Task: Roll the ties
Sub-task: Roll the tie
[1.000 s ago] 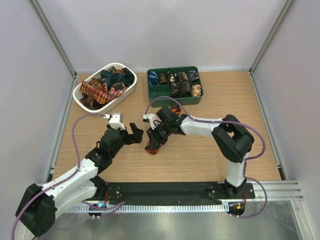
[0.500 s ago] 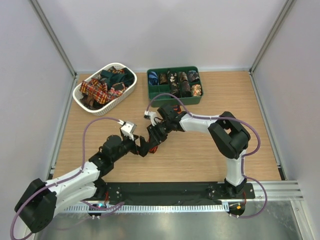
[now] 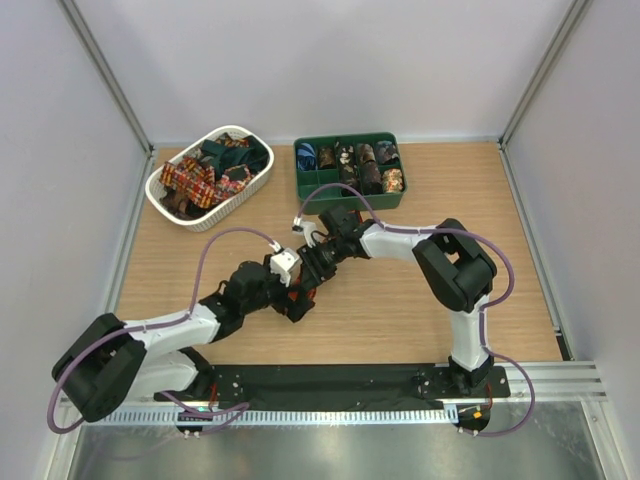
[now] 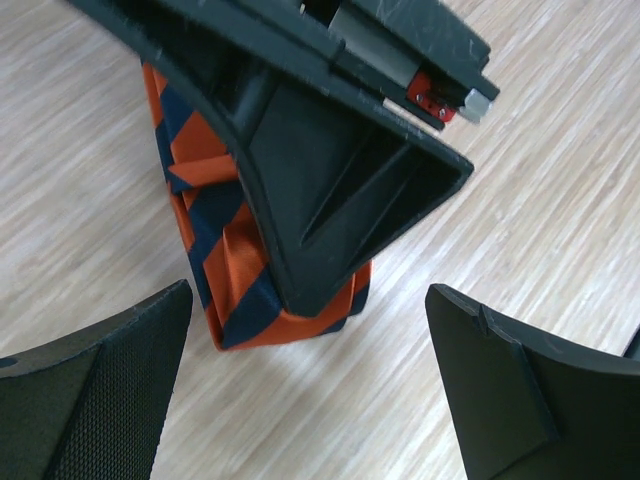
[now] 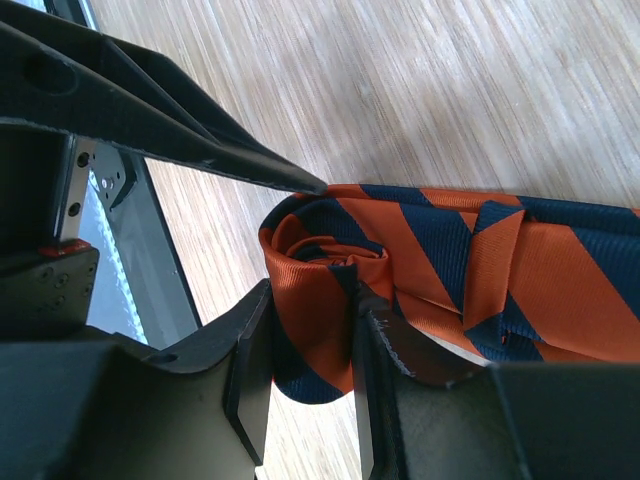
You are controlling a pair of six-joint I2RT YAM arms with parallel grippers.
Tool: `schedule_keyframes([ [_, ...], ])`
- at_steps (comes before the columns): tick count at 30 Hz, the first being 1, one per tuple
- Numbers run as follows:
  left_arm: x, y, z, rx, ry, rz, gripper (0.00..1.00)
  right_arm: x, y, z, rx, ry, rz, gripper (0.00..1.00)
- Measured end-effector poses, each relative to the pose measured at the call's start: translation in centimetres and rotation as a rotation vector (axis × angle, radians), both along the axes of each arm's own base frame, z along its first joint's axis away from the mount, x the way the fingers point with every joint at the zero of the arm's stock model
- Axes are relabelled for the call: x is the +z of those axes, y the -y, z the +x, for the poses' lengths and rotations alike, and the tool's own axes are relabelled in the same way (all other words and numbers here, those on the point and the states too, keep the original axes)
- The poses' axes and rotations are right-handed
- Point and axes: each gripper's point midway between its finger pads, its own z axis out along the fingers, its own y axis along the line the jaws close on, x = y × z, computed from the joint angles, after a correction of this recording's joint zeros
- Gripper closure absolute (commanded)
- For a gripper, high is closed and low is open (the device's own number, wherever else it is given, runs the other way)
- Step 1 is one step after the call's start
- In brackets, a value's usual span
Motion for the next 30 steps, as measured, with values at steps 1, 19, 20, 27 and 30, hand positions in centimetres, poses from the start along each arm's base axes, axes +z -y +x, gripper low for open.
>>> schedule_keyframes([
  [1,0.0,0.1,0.2,-0.005,0.005,0.012,0.00,0.0,0.0,0.0,0.000,-0.001,0.000,0.99],
  [19,-2.2,0.8,2.4,-0.002,-0.035,0.209,0.04,0.1,0.0,0.4,-0.009,-0.015,0.007,0.99],
  [20,-2.4,0.8,2.4,0.004,-0.045,0.216,0.04,0.1,0.0,0.4,-0.008,-0.016,0.008,0.99],
  [27,-3.6,0.7,2.9,0.047,-0.099,0.246,0.19,0.1,0.2,0.8,-0.020,-0.021,0.011,0.99],
  [30,-3.7,1.1,3.1,0.048,-0.105,0.247,0.38,0.0,0.3,1.2,-0.033,-0.022,0.012,0.99],
])
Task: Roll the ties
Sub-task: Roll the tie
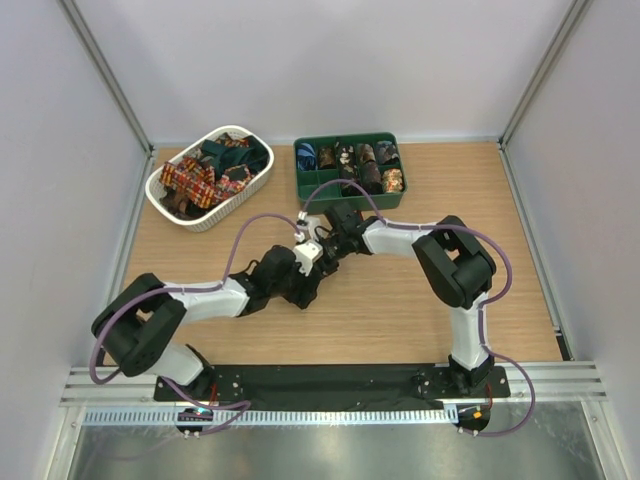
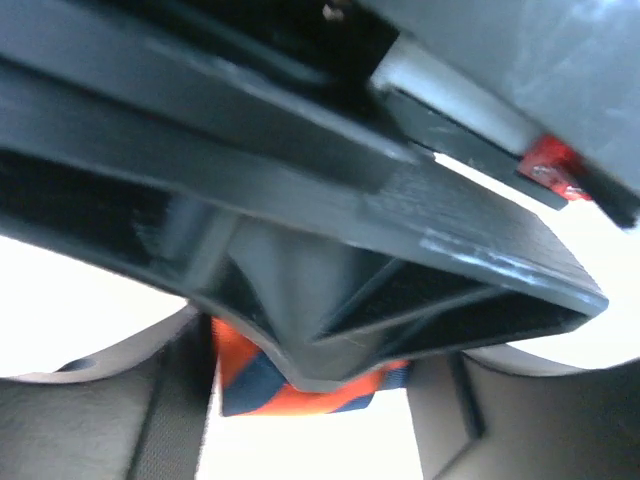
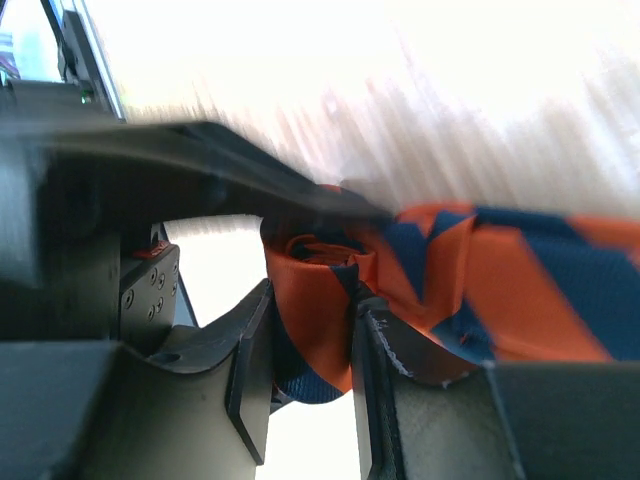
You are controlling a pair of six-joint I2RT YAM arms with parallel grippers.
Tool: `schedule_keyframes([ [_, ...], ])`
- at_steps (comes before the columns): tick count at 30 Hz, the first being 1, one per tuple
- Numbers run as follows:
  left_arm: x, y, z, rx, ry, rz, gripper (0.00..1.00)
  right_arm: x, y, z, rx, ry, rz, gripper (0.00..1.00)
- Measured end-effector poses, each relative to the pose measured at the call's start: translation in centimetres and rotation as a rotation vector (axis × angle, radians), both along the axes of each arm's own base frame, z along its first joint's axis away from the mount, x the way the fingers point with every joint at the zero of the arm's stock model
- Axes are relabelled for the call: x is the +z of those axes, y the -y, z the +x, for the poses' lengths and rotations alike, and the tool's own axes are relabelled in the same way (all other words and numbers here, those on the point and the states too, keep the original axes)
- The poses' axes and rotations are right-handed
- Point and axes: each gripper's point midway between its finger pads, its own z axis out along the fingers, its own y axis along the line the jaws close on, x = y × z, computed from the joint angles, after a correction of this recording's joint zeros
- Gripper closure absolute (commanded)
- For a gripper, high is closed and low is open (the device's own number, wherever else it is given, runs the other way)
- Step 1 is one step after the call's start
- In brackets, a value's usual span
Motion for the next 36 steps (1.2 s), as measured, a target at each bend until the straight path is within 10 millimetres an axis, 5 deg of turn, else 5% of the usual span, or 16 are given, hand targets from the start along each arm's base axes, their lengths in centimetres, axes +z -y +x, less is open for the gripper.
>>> schedule_keyframes([
  [6,-0.1,0.6,0.1,-0.011,-0.010,0.007,0.55,0.0,-0.1,0.9,-0.030,0.002,0.005,0.99],
  [14,-0.2,1.4,-0.1,-0.066,-0.001,0.028,0.58,-0.1,0.4,0.9,-0.077,-0.012,0.002,0.99],
  [22,0.0,4.7,-1.6,-0.231,-0.042,-0.026,0.58,0.2,3.5,-0.3,-0.214,-0.002,-0.029,0.99],
  [26,0.1,5.9,-2.2,-0.282,-0.067,-0.065,0.50,0.3,4.7,-0.5,-0.259,0.014,-0.057,0.99],
  [30,0.4,6.6,-2.5,-0.308,-0.071,-0.086,0.31,0.3,5.5,-1.1,-0.285,0.018,-0.074,0.99],
  [36,0.6,7.0,-3.0,-0.338,-0.075,-0.097,0.21,0.4,5.3,-1.2,-0.311,0.045,-0.021,0.98],
])
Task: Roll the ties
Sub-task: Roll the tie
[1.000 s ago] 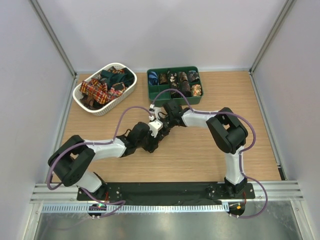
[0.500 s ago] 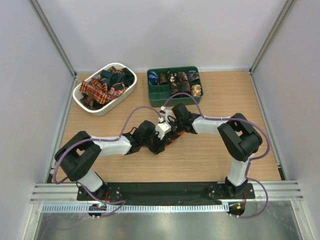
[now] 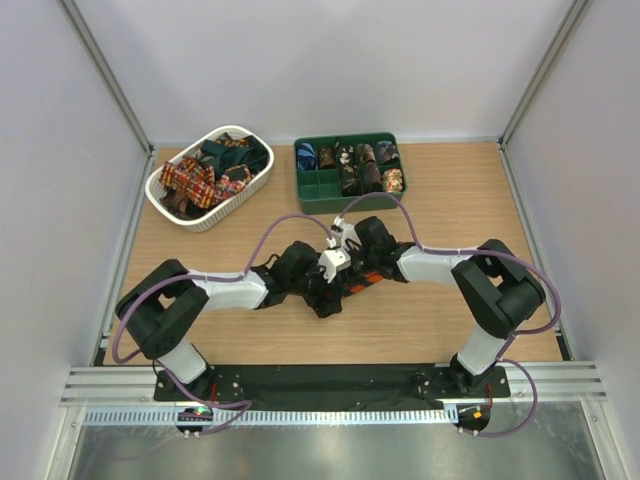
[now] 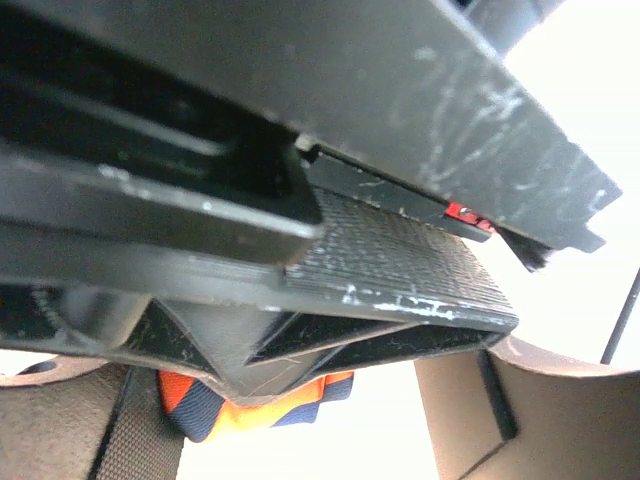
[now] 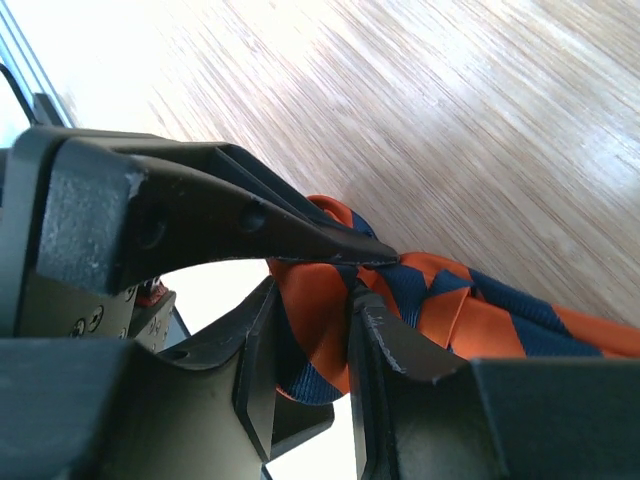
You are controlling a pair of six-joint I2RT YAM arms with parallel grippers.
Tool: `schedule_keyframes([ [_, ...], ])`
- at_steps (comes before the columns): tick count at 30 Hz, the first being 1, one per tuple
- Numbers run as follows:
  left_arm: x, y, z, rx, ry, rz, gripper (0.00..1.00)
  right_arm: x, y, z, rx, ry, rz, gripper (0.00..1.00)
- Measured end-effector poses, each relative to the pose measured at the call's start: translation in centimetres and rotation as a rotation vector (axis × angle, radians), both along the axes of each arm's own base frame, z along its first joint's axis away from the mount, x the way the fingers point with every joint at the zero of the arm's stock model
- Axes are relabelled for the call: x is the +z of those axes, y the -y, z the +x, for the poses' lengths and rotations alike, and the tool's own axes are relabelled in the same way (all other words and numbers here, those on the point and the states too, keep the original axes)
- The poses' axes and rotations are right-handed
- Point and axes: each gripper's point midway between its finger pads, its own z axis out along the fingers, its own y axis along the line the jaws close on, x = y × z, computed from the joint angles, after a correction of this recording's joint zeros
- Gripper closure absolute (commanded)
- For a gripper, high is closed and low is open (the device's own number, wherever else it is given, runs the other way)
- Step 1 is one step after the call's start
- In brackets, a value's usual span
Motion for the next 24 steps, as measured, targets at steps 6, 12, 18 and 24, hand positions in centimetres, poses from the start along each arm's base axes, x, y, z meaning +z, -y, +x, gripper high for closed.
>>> schedule_keyframes([
  [6,0.1,-0.1,0.0,-0.004,0.009,0.001,0.16,0.1,-0.4,0.2,-0.023,0.019,0.045,0.98],
  [12,0.2,-1.0,1.0,0.045,0.004,-0.006,0.30,0.1,-0.3,0.2,-0.039,0.028,0.045,0.97],
  [18,0.2,-1.3,1.2,0.073,-0.022,-0.017,0.45,0.4,0.5,0.8,-0.088,0.059,-0.005,0.85],
  [24,0.4,-0.9,0.9,0.071,-0.041,-0.043,0.47,0.5,1.1,0.6,-0.113,0.052,-0.036,0.76],
])
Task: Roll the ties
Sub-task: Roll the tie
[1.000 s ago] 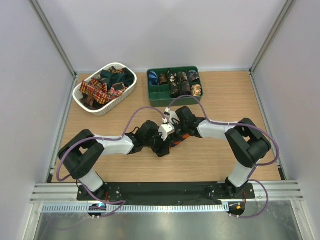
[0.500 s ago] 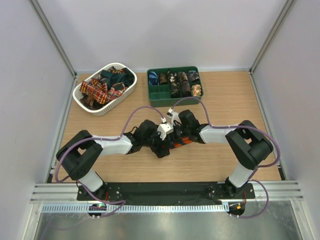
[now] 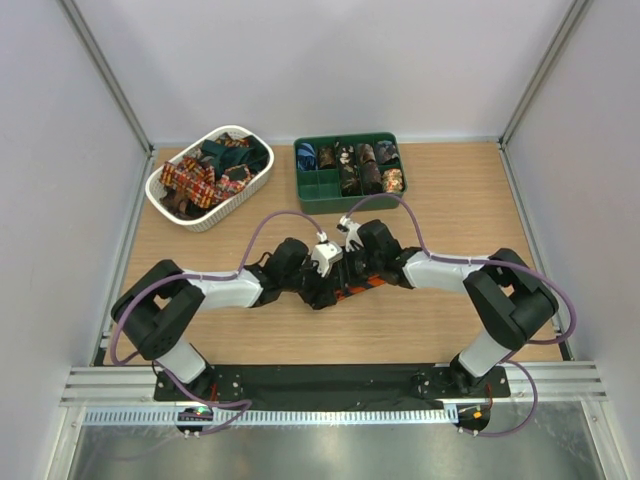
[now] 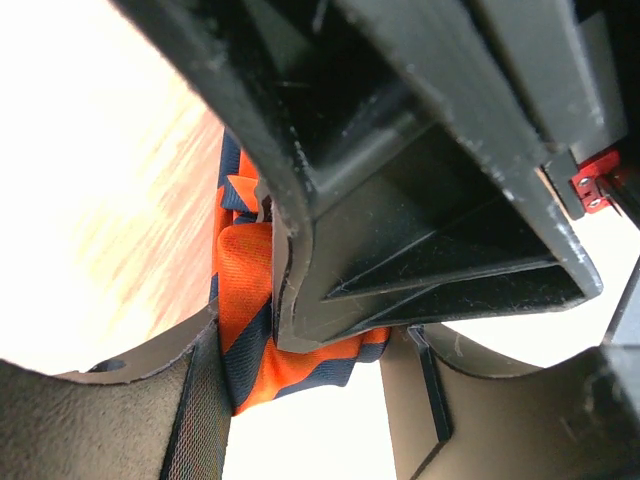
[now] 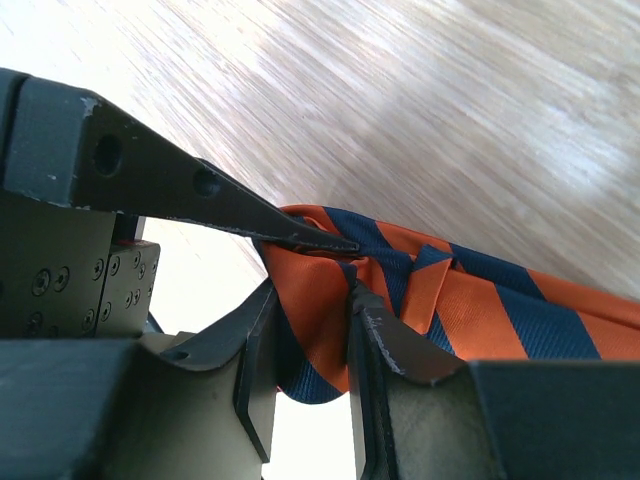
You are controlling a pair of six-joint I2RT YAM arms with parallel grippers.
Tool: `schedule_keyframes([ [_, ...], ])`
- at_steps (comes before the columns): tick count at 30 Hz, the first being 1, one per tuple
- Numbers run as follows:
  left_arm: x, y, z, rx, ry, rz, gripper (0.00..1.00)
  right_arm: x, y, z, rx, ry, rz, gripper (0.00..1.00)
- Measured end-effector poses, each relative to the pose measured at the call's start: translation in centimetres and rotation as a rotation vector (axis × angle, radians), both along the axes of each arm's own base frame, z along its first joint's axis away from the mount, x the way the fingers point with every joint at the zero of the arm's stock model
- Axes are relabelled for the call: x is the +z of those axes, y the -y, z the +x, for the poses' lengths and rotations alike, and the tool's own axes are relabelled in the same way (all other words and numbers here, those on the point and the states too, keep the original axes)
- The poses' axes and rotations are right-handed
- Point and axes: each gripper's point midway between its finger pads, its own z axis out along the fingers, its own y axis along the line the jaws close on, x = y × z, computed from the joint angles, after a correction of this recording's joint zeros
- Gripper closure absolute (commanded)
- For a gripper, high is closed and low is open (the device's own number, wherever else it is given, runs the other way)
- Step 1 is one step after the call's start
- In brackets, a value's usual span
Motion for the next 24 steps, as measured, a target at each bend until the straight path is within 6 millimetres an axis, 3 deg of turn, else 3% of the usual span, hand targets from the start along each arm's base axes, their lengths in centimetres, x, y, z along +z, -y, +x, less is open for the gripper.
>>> schedule_keyframes([
  [3,0.0,0.1,-0.2,-0.004,-0.009,-0.008,0.47,0.0,0.1,-0.1,-0.011,-0.011,-0.008,0.73],
  [7,0.0,0.1,-0.4,-0.001,-0.021,-0.014,0.50,0.0,0.2,-0.3,-0.030,-0.024,-0.004,0.55],
  [11,-0.1,0.1,-0.5,0.000,-0.026,-0.013,0.50,0.0,0.6,-0.5,-0.054,-0.036,0.006,0.47],
  [13,-0.2,0.1,-0.7,-0.001,-0.027,-0.009,0.50,-0.1,0.8,-0.6,-0.066,-0.041,0.002,0.33],
  [14,-0.2,0.0,-0.8,-0.003,-0.029,-0.006,0.50,-0.4,1.0,-0.5,-0.074,-0.042,-0.006,0.31],
  [19,-0.3,0.0,-1.0,-0.006,-0.031,-0.001,0.50,-0.6,1.4,-0.7,-0.086,-0.062,-0.013,0.31],
  [24,-0.3,0.1,-1.2,-0.013,-0.027,0.005,0.50,-0.4,1.2,-1.2,-0.064,-0.082,0.000,0.40],
])
